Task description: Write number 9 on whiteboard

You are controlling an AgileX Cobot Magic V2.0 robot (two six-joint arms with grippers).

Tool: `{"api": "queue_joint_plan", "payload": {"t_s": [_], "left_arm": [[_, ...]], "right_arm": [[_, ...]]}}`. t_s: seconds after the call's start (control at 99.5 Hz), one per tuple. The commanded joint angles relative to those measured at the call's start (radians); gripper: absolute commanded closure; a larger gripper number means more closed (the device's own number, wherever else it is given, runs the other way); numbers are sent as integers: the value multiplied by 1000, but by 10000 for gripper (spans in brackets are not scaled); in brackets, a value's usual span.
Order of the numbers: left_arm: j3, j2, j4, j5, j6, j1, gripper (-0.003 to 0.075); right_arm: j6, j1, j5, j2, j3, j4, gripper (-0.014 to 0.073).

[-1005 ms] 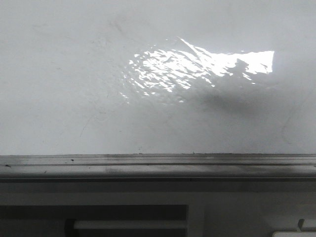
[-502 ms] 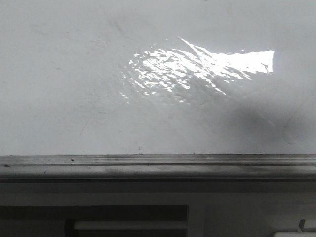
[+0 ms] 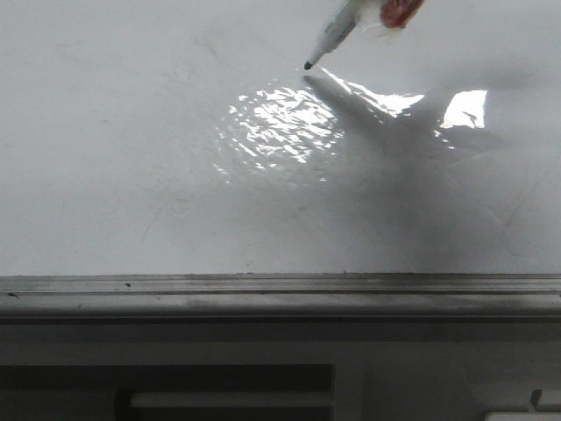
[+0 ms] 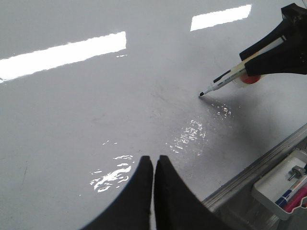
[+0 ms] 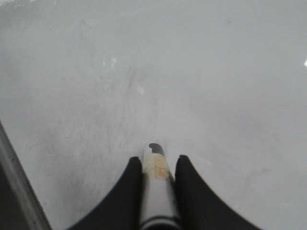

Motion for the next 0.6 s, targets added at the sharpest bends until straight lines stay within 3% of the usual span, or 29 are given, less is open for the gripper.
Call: {"api": "queue_joint_plan", "payload": {"t_s": [0.0, 0.342, 0.593], "left_arm": [[-25, 10, -28, -69, -13, 4, 741], [-18, 10, -28, -69, -13, 4, 741], [-17, 10, -28, -69, -13, 4, 741]], "right_arm": [[2, -16, -84, -10, -38, 5, 634], [2, -18, -51, 52, -38, 22, 635], [2, 8, 128, 51, -38, 23, 635]]}}
